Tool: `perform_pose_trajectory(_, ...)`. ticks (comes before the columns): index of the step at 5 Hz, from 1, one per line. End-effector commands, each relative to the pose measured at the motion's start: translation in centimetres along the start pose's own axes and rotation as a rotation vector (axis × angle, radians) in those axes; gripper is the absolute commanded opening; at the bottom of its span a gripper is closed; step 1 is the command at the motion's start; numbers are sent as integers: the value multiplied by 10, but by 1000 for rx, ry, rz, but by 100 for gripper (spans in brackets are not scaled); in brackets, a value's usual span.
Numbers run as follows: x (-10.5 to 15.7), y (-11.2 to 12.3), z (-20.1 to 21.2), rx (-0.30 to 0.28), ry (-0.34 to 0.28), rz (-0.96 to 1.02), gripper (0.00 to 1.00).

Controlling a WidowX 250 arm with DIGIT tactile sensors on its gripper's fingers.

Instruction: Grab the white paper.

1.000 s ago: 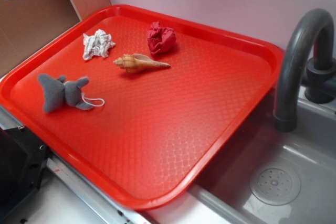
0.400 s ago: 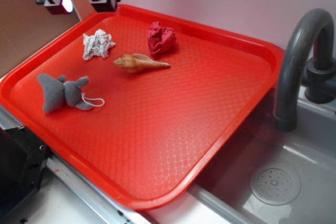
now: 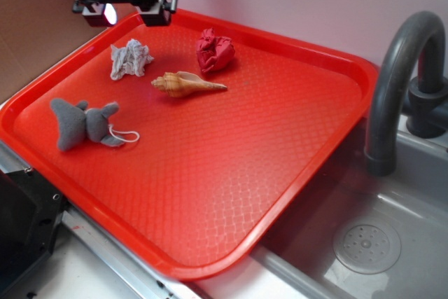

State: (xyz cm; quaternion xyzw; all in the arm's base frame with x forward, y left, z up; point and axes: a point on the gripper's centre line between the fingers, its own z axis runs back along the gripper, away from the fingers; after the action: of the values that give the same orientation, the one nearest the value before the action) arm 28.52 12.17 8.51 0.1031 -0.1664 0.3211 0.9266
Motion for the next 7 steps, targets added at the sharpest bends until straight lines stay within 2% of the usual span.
perform_pose_trajectory(1,9,15,-9,-147,101,-6,100)
perform_pose_trajectory(2,-5,10,-3,-174,147,-10,100)
perform_pose_trajectory(4,-23,8,-13,-73,156,-45,100)
perform_pose_trajectory(5,-24,8,-17,-48,131,-36,66)
perform_pose_trajectory(6,-25,5,-20,-52,132,-35,0)
perform_pose_trajectory(7,-24,6,-22,-59,134,-27,0)
